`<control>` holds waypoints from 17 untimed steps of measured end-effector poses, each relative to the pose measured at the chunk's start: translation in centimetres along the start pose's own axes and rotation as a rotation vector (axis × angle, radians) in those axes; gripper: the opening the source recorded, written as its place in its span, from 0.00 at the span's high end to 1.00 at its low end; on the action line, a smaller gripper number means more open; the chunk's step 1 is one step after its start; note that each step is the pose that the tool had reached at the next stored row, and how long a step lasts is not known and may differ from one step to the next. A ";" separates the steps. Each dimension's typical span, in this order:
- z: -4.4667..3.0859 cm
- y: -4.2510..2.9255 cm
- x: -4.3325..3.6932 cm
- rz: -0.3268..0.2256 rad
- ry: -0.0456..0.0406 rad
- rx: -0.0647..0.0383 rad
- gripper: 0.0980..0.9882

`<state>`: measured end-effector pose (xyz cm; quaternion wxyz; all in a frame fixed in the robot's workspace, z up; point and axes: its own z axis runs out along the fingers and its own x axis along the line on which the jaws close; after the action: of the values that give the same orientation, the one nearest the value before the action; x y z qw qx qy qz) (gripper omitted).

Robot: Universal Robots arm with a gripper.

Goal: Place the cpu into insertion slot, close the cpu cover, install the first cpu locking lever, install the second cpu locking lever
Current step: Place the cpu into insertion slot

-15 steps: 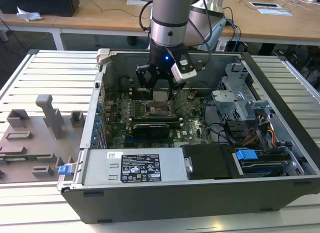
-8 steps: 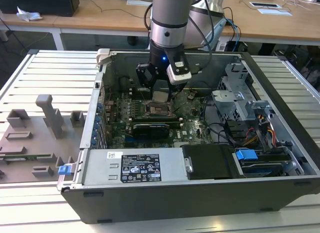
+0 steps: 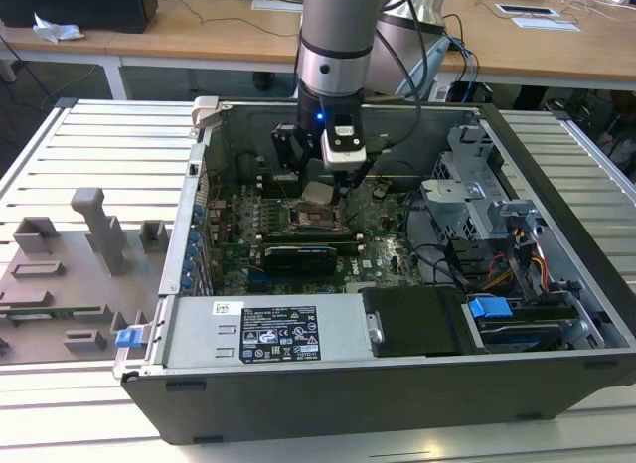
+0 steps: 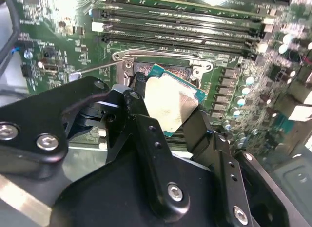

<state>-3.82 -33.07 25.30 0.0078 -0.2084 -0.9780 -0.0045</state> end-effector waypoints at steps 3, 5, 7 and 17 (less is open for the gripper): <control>0.07 0.00 0.00 0.061 -0.0004 -0.001 0.50; 0.14 0.00 0.00 0.123 -0.0011 -0.001 0.50; 0.16 0.00 -0.01 0.154 -0.0018 0.000 0.50; 0.29 0.00 -0.01 0.348 -0.0039 -0.002 0.50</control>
<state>-3.82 -33.07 25.01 0.0064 -0.3744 -0.9273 -0.0034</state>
